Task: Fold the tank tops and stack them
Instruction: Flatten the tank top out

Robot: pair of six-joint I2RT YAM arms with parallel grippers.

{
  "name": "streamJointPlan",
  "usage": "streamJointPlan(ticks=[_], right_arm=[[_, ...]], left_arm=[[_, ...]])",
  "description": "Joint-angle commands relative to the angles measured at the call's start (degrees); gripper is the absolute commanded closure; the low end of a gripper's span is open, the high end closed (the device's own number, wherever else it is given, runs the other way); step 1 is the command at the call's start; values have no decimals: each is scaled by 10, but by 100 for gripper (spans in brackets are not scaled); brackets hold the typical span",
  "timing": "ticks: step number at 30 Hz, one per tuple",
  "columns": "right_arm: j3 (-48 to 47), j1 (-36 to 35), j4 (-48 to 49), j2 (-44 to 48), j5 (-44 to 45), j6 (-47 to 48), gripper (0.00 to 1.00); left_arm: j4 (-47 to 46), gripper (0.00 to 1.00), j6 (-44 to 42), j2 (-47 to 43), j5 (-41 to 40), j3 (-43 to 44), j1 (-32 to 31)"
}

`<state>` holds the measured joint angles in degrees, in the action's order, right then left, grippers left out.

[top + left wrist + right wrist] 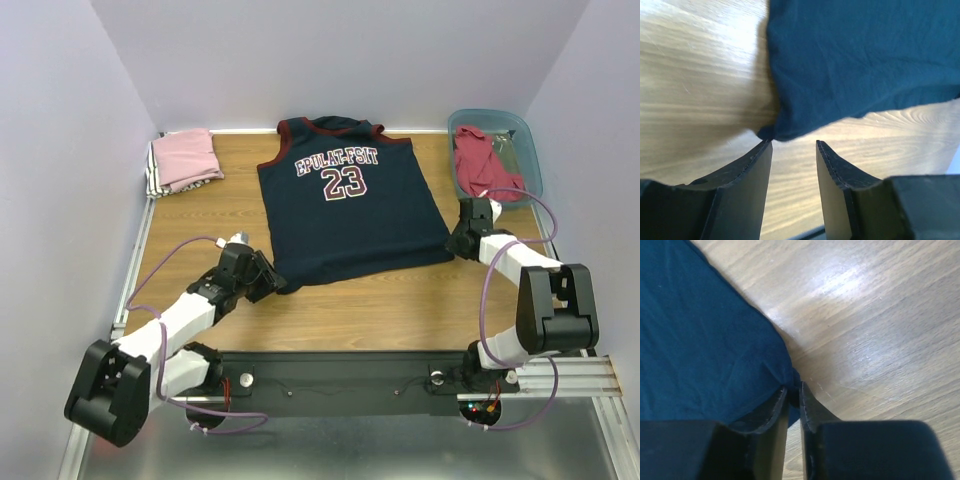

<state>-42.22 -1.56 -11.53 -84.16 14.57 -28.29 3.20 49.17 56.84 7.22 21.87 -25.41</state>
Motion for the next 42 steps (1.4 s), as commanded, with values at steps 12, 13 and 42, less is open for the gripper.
streamJointPlan(ticks=[12, 13, 42], right_arm=[[-139, 0, -142, -5, 41, 39, 88], [-146, 0, -165, -6, 46, 42, 88], [-264, -478, -256, 52, 156, -115, 56]], left_arm=[[-59, 100, -57, 58, 30, 67, -3], [-54, 100, -52, 45, 35, 73, -3], [-90, 62, -84, 372, -21, 428, 166]])
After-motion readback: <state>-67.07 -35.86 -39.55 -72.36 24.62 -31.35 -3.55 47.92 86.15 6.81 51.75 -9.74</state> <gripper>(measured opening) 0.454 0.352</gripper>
